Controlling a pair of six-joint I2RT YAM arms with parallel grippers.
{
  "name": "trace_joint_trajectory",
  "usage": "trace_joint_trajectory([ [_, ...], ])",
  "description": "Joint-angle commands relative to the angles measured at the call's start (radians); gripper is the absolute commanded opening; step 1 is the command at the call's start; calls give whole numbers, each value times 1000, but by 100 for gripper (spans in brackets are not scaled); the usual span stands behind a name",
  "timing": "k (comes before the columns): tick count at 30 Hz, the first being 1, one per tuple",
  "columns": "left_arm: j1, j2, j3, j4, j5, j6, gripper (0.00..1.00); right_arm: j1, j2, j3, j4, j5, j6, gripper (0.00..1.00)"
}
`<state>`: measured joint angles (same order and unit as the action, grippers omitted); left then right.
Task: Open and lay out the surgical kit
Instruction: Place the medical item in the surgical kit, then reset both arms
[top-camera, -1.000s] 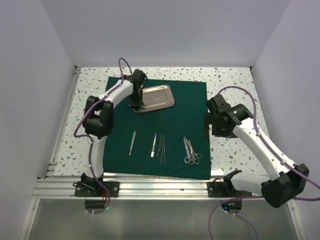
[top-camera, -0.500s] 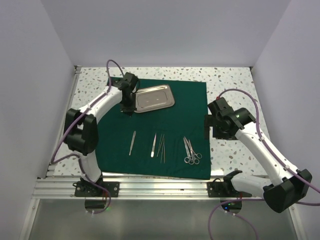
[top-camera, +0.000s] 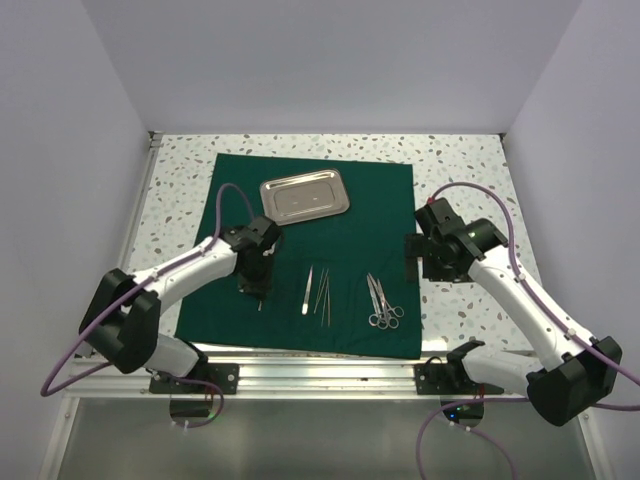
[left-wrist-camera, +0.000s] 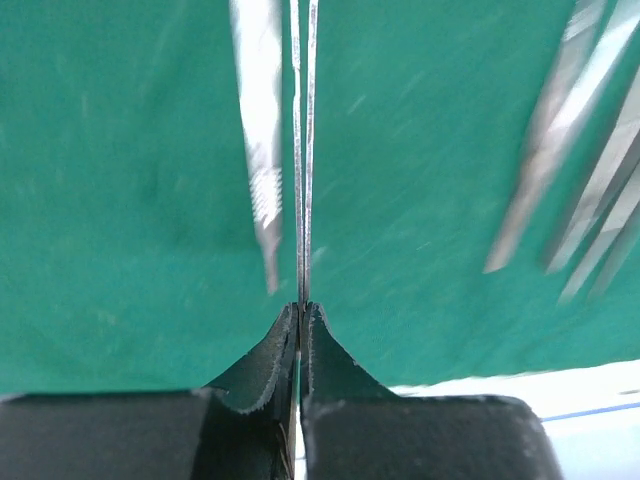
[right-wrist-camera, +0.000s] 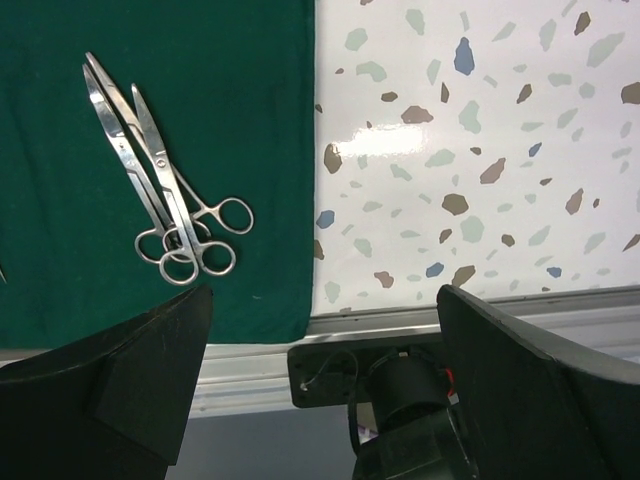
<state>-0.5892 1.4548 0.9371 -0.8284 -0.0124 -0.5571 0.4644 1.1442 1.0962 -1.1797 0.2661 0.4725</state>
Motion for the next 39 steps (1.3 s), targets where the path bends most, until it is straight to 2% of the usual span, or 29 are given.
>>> trace_joint_trajectory([
  [1,3,-80,-69,25,5,-92,8,-3,-4,-16,29,-28,-29,99],
  [7,2,-132,-92,-11,-26,-116,44,-4,-3,-32,48,-42,-28,98],
  [12,2,-132,21,-61,-55,-107,61,-4,0,16,52,-76,-38,98],
  [18,3,-113,282,-112,-109,-41,63,-3,-75,190,129,-177,-40,98],
  [25,3,-48,610,-141,-251,28,74,-1,-133,303,193,-146,-9,98],
  [28,3,-62,683,-100,-299,75,79,-3,-211,307,212,-105,-9,98],
  [29,3,-71,689,-59,-308,88,84,-3,-228,307,213,-91,-15,99],
  [32,3,-102,700,-8,-320,106,89,-3,-287,301,212,-62,-23,98],
  [33,3,-106,701,-3,-320,106,99,-3,-296,298,198,-56,-21,98],
  [39,3,-108,706,-9,-385,103,100,-3,-324,297,152,-24,-18,98],
])
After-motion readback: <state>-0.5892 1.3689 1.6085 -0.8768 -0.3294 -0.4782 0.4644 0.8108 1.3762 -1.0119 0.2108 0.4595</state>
